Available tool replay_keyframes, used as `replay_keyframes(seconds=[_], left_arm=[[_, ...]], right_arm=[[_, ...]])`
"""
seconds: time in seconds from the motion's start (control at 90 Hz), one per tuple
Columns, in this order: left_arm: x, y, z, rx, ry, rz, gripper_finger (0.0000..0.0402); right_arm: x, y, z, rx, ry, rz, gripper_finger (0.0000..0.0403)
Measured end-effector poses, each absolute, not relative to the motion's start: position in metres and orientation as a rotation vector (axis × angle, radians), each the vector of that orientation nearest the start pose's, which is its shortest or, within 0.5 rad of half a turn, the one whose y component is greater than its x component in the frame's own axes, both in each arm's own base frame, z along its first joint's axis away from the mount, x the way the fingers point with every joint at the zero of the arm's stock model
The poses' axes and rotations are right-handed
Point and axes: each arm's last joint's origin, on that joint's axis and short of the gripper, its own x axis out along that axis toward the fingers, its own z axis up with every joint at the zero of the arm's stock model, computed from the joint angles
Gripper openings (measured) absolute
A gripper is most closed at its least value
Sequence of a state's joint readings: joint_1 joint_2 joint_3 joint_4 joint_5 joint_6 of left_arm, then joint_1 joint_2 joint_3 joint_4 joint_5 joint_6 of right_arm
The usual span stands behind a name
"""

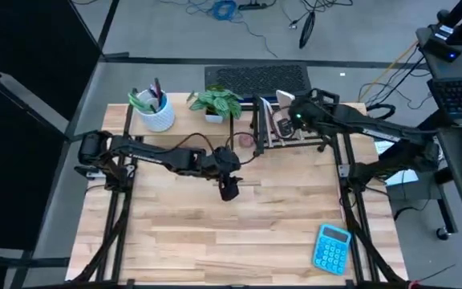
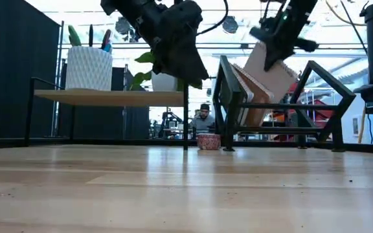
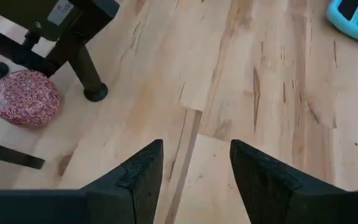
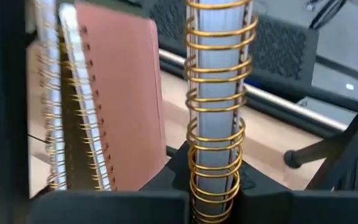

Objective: Stock shelves
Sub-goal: Put the white notebook on the black bookshelf

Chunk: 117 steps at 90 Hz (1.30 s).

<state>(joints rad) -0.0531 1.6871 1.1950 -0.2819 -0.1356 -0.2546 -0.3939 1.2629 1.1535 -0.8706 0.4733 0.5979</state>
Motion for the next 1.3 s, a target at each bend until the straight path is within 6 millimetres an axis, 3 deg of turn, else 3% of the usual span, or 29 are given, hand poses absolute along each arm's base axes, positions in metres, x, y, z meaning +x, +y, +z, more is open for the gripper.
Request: replay_keyframes(seconds=[0.4,0.878,1.3], left_arm=[[0.362,-0.016,0.234,-0.162,0.775,0.176,0.0173],[0.362,-0.016,0.234,-0.158,0.772,0.174,0.0173],[0.362,-0.016,0.234,-0.159,0.772,0.175,0.0173]], right_arm=[[0.227,-0.109,0.266,0.568,0.661,-1.147,0.0010],[0.234,-0.111,0.268,0.576,0.570,-1.106,0.0011],[0.235,-0.109,0.268,0.571,0.588,-1.079,0.0044]])
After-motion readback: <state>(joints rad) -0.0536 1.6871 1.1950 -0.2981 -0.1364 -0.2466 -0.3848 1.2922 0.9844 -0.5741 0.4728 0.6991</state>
